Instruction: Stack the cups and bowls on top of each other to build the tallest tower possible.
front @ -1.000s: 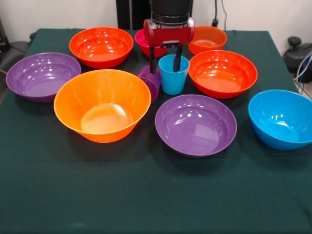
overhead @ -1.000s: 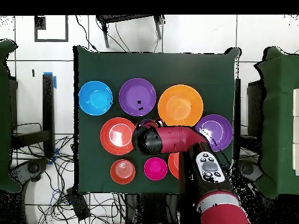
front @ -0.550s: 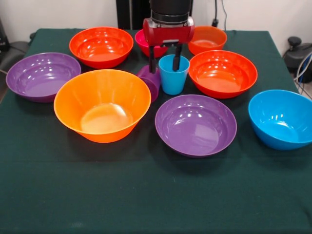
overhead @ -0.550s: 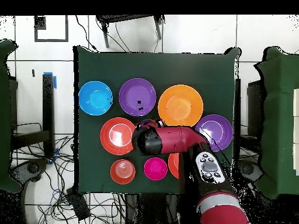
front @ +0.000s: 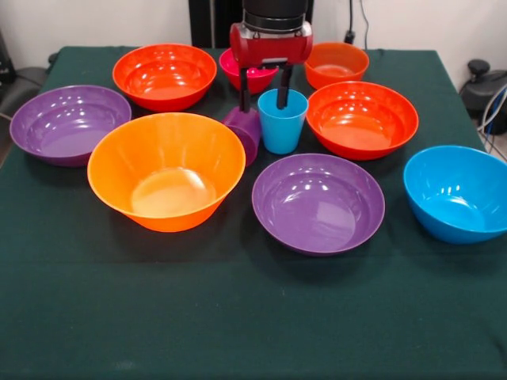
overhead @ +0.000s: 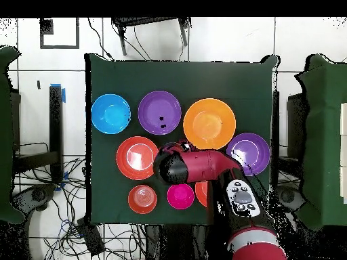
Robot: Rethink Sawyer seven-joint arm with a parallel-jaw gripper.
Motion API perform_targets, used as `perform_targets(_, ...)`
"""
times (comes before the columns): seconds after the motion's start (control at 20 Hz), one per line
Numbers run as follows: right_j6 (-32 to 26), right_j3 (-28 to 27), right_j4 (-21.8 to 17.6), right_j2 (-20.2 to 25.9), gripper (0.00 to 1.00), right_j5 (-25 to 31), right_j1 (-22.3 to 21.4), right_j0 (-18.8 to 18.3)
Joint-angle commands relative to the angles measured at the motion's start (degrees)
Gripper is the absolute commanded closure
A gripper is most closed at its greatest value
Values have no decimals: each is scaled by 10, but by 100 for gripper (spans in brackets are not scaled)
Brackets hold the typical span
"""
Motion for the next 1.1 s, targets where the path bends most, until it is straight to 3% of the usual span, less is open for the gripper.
perform_targets(0.05,21,40,-59,5,0,-5,27,12)
perform_targets(0.5,49,21,-84,-14,0,-52,85,30)
perform_targets(1.1,72,32,-78,-43,0,-118,115,60)
